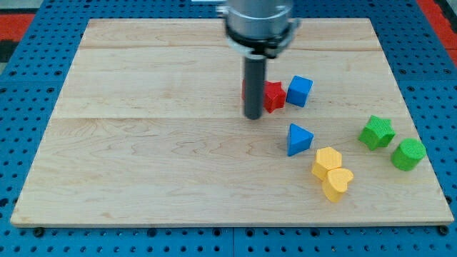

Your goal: Push the red star and red circle towards the top

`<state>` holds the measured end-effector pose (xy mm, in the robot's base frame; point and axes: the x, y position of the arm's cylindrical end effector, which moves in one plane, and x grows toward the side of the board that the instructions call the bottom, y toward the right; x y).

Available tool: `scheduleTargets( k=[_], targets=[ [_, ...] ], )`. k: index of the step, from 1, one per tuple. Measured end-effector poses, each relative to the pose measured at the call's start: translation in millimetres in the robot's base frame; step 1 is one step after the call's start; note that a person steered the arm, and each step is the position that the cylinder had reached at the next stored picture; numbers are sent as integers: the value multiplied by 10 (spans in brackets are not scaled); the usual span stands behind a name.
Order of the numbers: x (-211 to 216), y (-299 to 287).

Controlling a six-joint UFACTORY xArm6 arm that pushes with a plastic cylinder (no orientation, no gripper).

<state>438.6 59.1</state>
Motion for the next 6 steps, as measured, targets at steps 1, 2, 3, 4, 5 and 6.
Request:
scheduleTargets(
  k=[1, 2, 3, 4, 5, 6],
  targets=[
    [-3, 522],
    [-5, 545],
    [-115, 365],
    [-283, 156],
    [-376, -263],
    [-489, -734]
  ],
)
